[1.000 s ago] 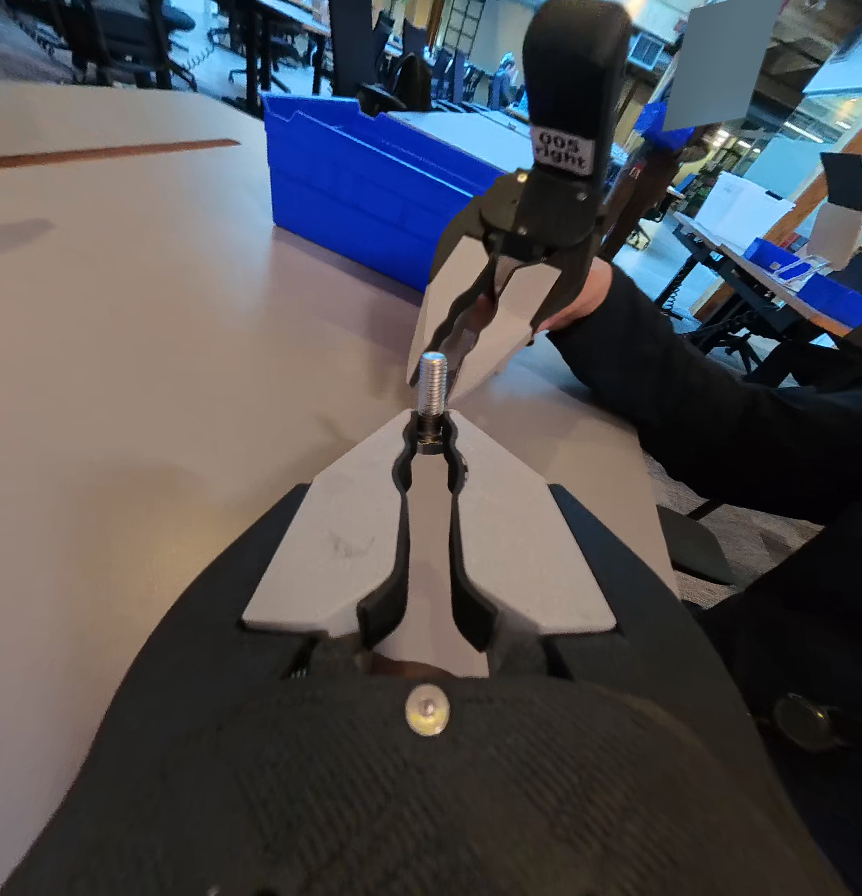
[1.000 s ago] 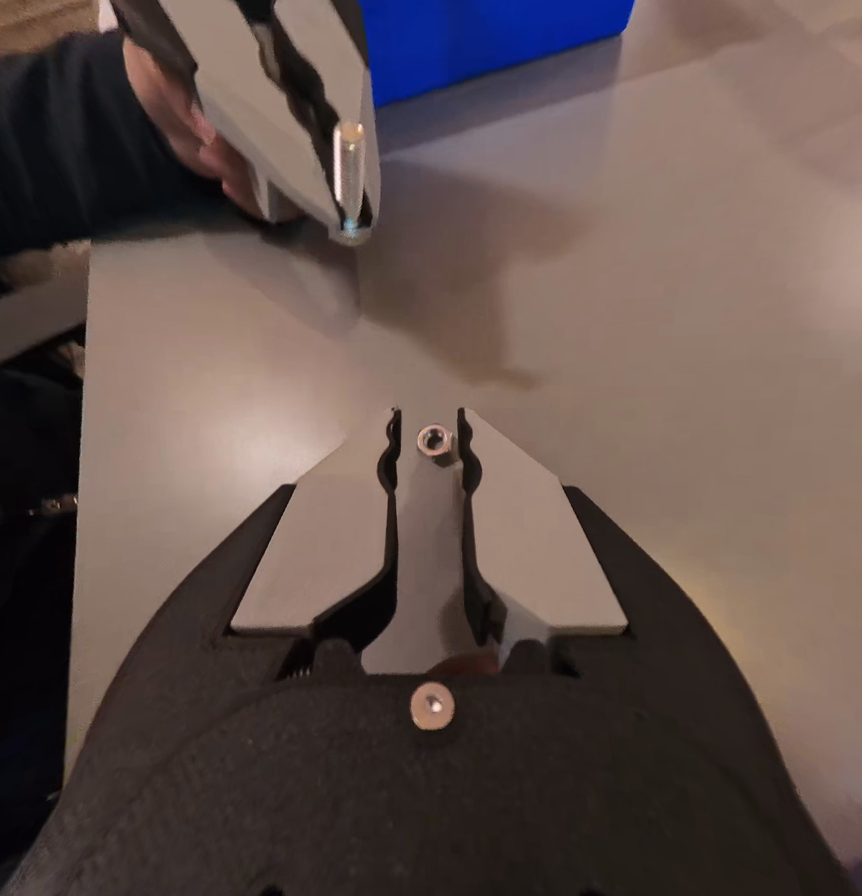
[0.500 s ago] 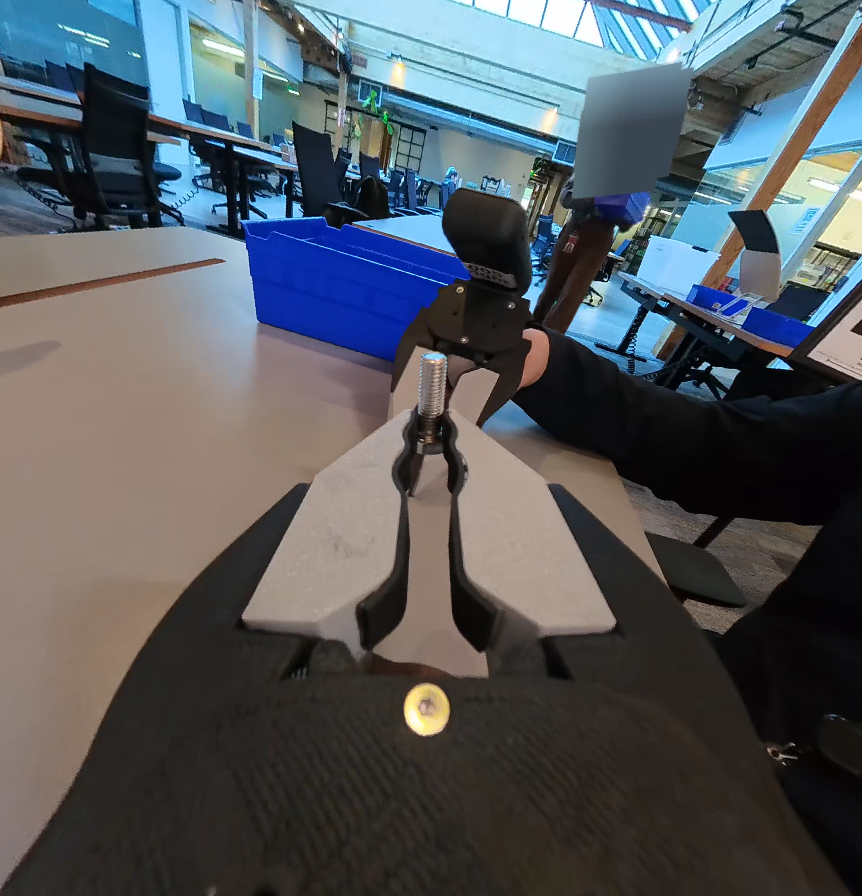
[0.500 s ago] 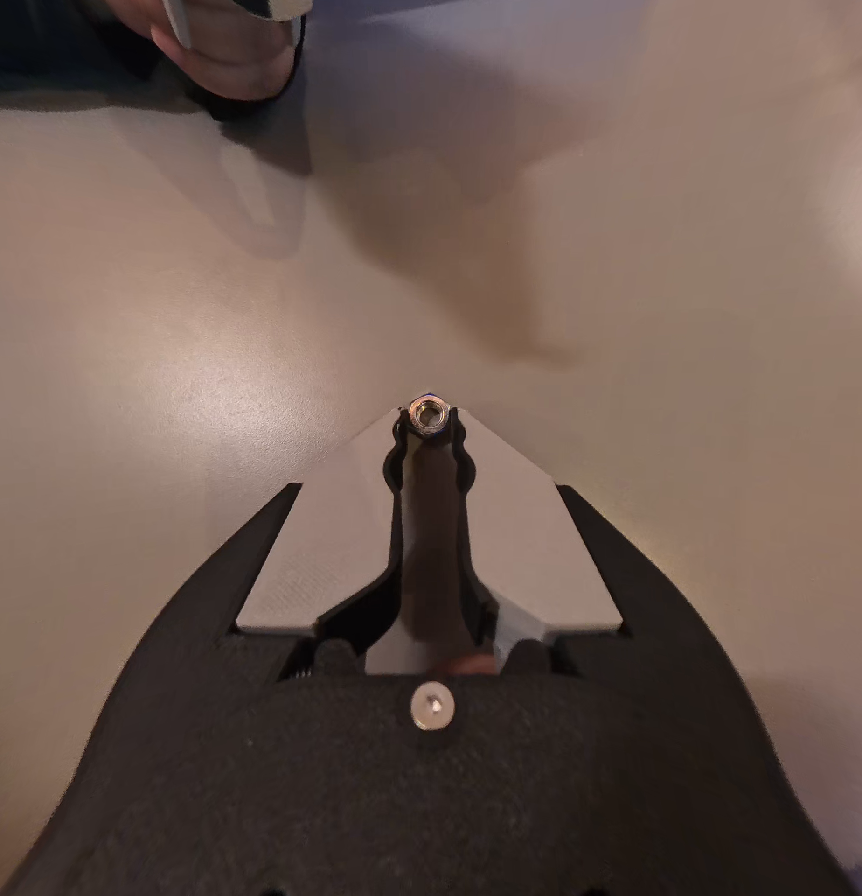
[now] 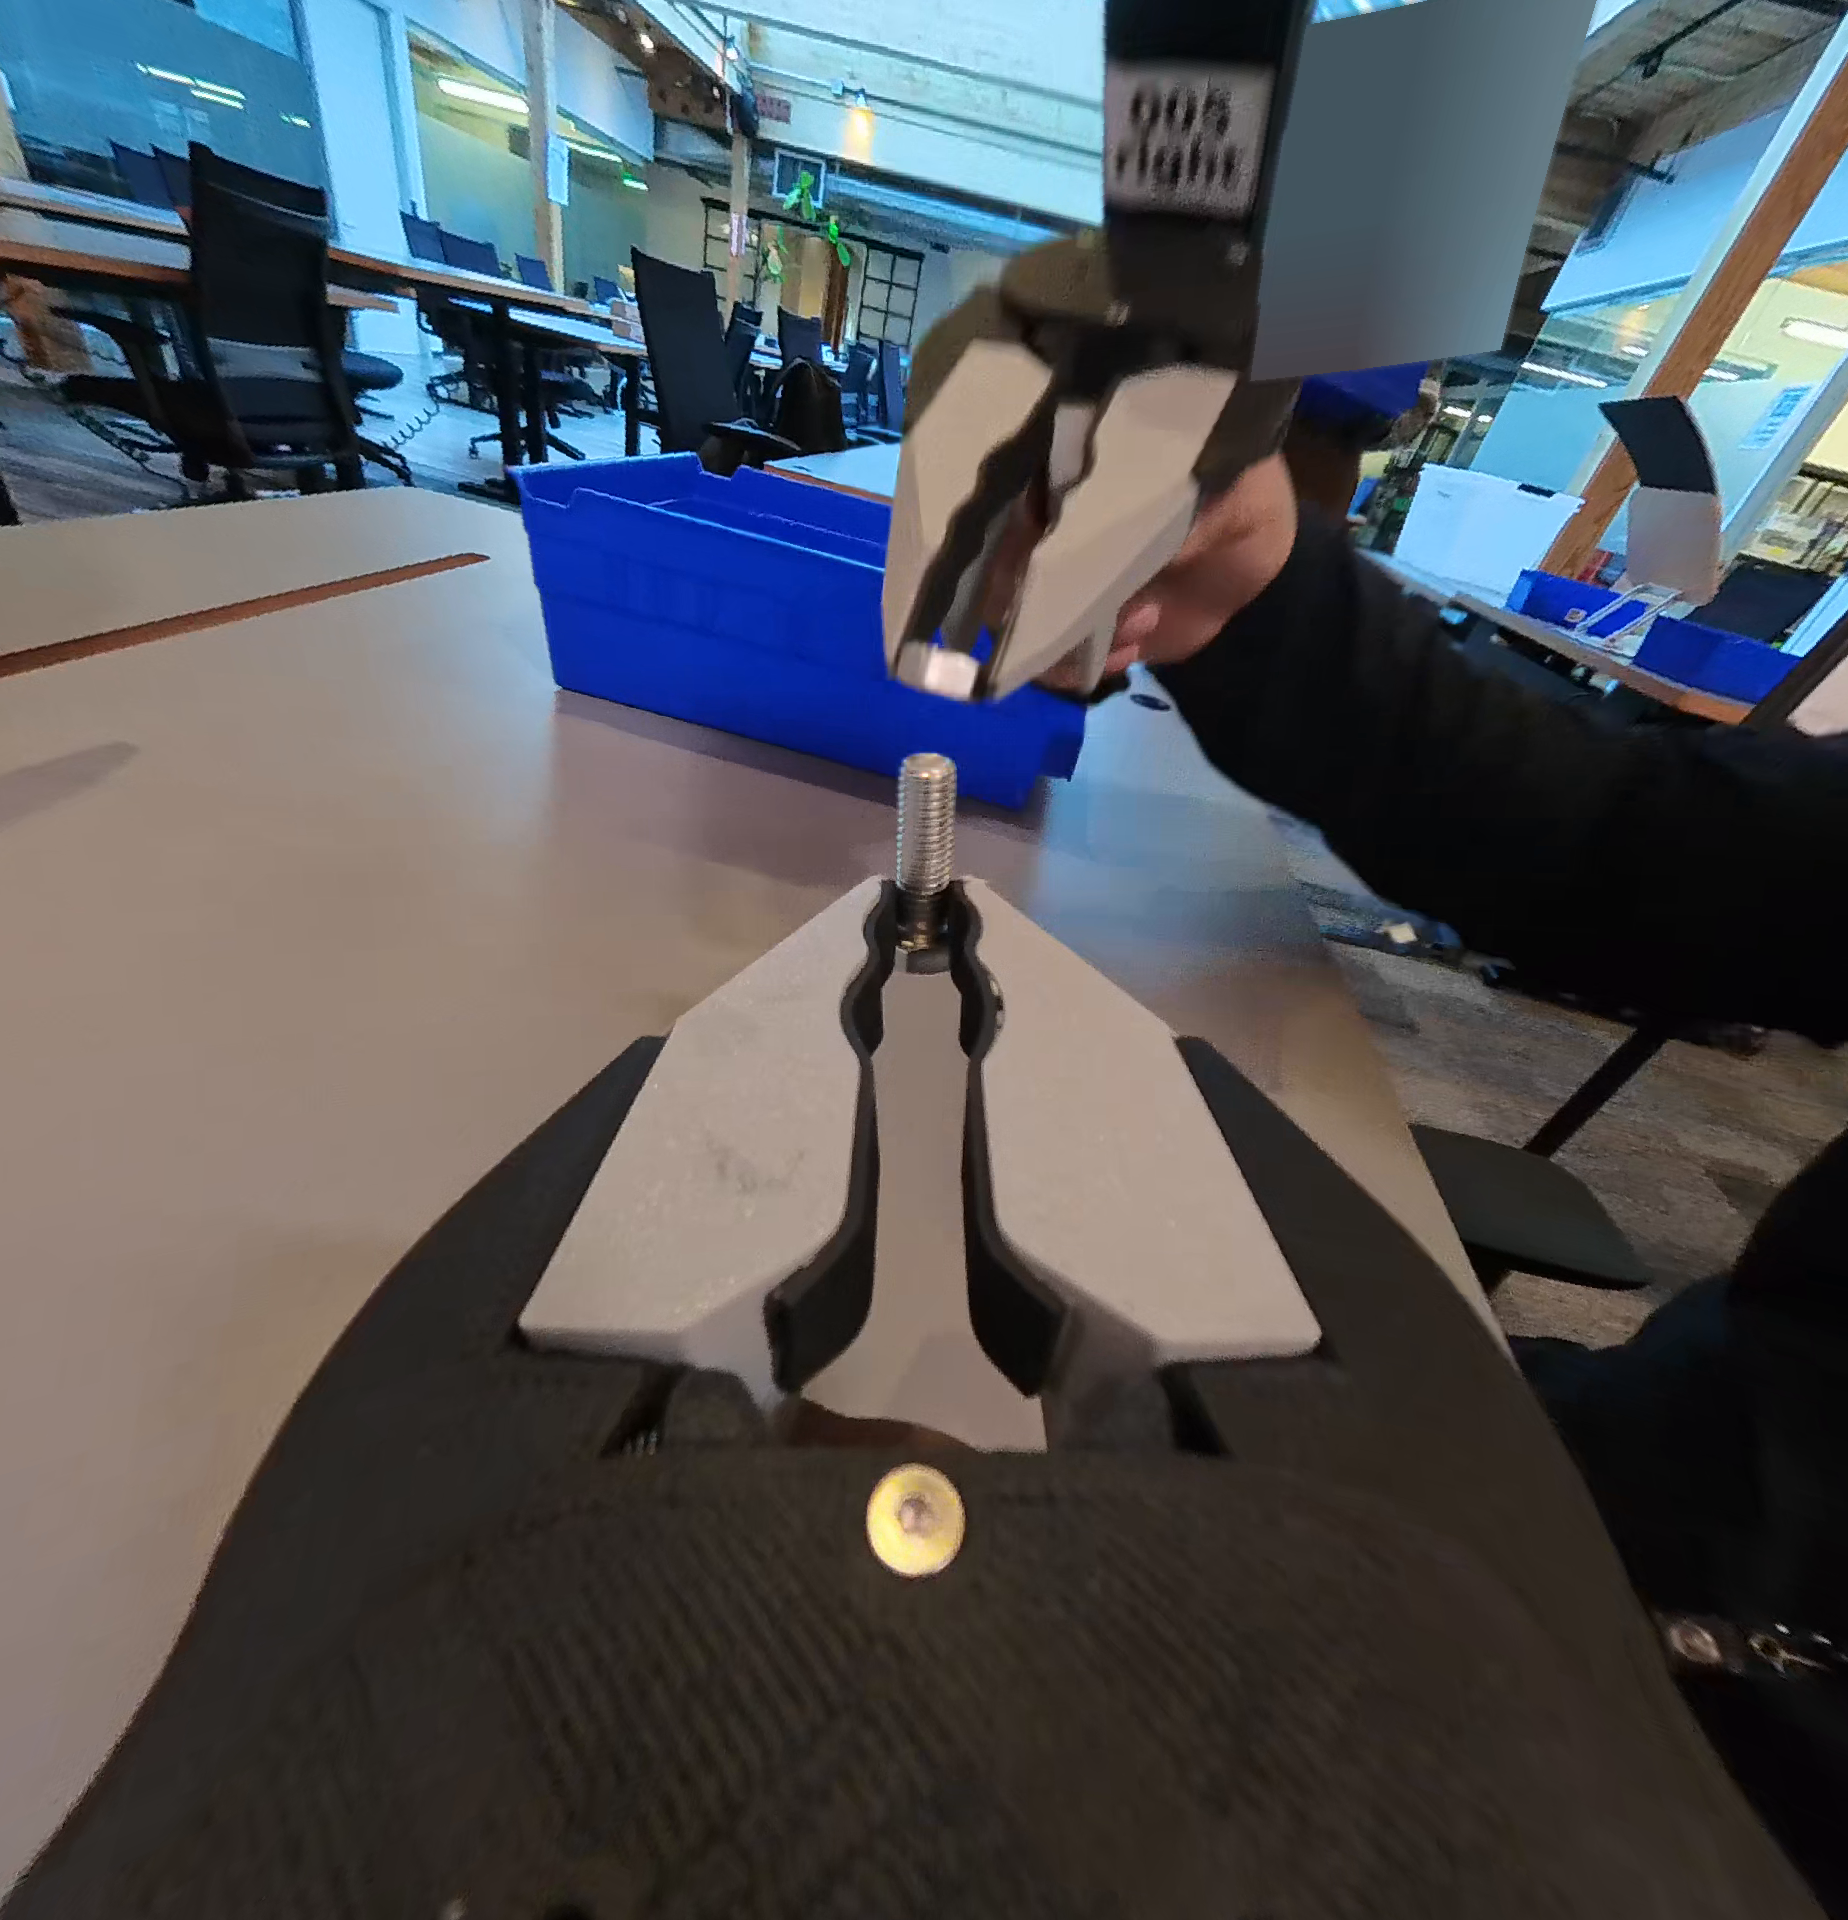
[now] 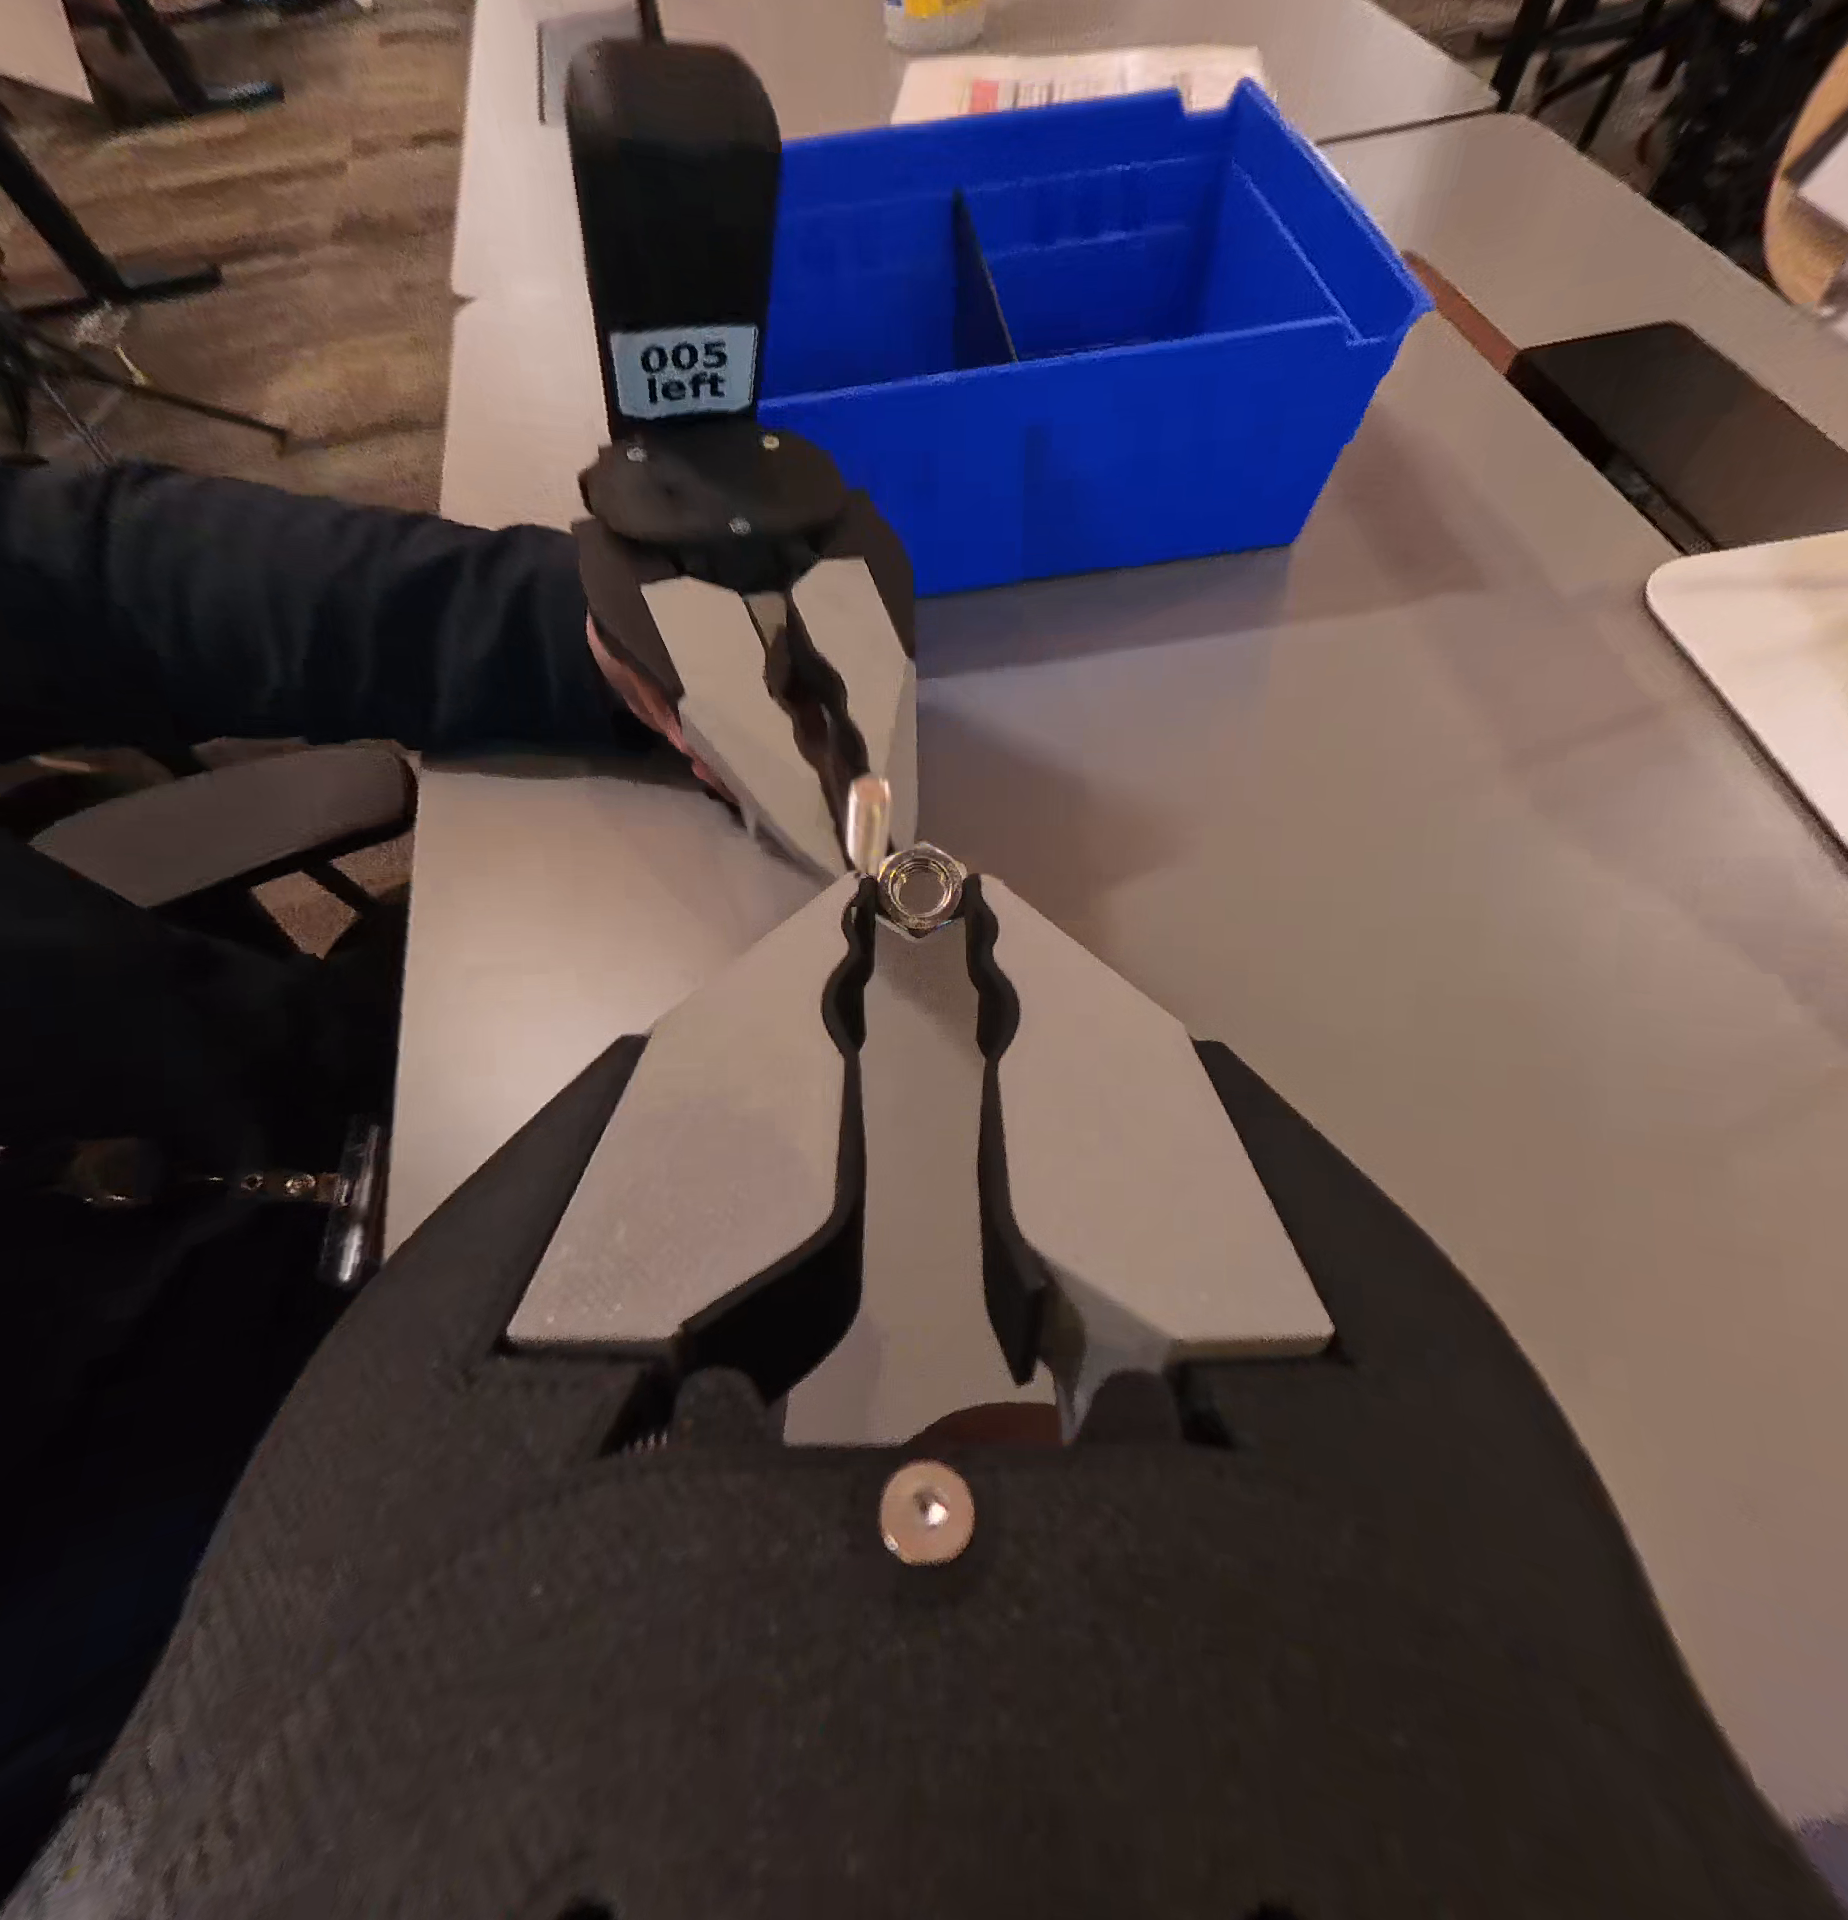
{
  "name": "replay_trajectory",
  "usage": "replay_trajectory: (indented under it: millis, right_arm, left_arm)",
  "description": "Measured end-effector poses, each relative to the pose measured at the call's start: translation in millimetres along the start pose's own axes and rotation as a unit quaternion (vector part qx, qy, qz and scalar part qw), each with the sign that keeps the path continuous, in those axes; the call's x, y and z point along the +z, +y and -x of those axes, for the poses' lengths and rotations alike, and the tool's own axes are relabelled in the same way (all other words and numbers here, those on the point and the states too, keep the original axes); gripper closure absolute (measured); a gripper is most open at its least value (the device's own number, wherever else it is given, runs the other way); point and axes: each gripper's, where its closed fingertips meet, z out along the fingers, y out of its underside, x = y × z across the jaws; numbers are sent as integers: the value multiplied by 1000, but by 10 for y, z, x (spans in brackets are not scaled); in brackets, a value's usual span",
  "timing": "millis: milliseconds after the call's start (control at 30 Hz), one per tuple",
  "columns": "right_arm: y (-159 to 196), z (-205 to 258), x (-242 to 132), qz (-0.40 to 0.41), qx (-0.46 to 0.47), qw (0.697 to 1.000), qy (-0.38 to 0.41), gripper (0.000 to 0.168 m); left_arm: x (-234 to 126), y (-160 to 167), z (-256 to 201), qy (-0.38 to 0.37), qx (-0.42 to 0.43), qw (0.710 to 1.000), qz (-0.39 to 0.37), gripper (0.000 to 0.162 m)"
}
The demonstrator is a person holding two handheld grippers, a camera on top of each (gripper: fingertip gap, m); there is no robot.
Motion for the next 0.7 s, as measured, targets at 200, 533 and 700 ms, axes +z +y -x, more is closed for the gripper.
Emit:
replay_trajectory:
  millis: [200,533,700]
  right_arm:
    - [-193,75,169,94,-16,995,-7,154]
    - [-166,124,292,126,-13,992,-28,154]
    - [-131,146,325,137,-14,990,-35,154]
  left_arm:
    - [30,21,-26,-13,26,1000,8,155]
    - [-16,-66,-1,-27,35,999,-9,155]
    - [2,-45,-9,-33,45,998,0,155]
